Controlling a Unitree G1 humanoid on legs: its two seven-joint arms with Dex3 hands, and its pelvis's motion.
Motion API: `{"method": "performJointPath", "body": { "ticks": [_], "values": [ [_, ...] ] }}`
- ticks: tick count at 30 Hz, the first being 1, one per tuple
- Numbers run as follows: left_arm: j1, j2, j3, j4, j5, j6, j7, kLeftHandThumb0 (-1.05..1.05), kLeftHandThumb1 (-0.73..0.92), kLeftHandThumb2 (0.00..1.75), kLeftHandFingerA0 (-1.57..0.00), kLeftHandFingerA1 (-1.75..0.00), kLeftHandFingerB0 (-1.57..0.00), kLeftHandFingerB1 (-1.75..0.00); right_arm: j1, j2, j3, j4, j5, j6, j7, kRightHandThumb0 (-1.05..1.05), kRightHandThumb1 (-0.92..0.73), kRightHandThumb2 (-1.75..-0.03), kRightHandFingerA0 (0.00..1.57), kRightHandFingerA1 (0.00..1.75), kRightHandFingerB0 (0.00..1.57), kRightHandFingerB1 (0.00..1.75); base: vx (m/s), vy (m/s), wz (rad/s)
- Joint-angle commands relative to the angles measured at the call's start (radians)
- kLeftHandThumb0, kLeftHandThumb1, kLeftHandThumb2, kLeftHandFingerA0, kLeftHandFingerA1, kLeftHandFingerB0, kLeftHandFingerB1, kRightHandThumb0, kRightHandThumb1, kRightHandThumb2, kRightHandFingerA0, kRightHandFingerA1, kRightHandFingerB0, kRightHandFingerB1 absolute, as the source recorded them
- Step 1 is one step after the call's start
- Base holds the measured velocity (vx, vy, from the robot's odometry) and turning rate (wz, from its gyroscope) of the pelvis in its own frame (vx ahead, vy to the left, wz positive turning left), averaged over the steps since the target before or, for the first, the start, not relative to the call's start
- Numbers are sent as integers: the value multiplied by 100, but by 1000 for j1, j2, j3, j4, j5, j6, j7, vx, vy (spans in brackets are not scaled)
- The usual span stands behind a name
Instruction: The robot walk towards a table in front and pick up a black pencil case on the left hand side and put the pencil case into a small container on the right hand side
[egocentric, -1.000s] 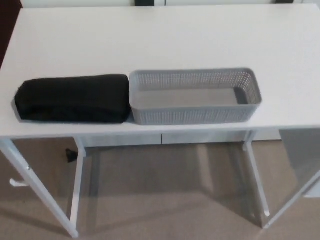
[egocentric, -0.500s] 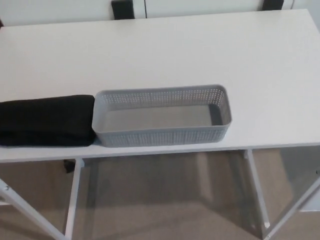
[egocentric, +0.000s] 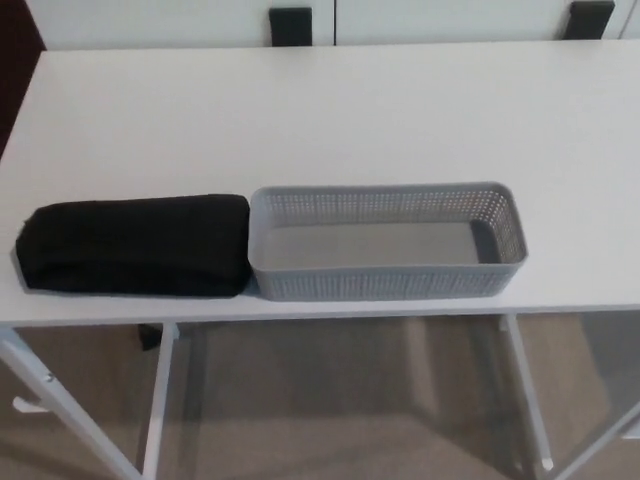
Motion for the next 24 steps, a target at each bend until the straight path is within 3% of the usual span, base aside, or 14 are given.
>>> {"method": "performJointPath", "body": {
  "ticks": [1, 18, 19, 21, 23, 24],
  "values": [
    [9, 13, -3, -22, 8, 18, 0, -15, 68, 60, -55, -46, -33, -36, 7, -15, -6, -7, 5, 4, -3, -17, -49, -90, 37, 60, 8, 47, 25, -47, 9],
    [-8, 21, -12, -11, 17, 4, -3, -16, 66, 59, -56, -47, -34, -36, -1, -11, -13, -5, 13, -4, -3, -16, -49, -90, 39, 61, 10, 48, 2, -5, 0],
    [11, 31, -34, -24, 51, -58, -7, -20, 67, 59, -54, -46, -31, -36, -1, -11, -14, 1, 14, -13, 1, -17, -49, -91, 39, 61, 10, 49, 0, 0, 0],
    [36, 55, -87, -63, 122, -134, 2, -26, 62, 58, -54, -42, -31, -34, -4, -11, -13, 2, 11, -12, -2, -17, -49, -91, 39, 61, 10, 48, 0, 0, 0],
    [141, 78, -144, -288, 107, -119, -93, -25, 53, 55, -38, -39, -26, -31, -3, -16, -9, -4, 3, -4, -4, -17, -49, -91, 38, 61, 9, 48, 0, 0, 0],
    [164, 88, -160, -333, 108, -122, -108, -25, 53, 55, -38, -39, -26, -31, -2, -17, -8, -6, 2, -3, -4, -17, -49, -91, 38, 61, 9, 48, 0, 0, 0]
  ]
}}
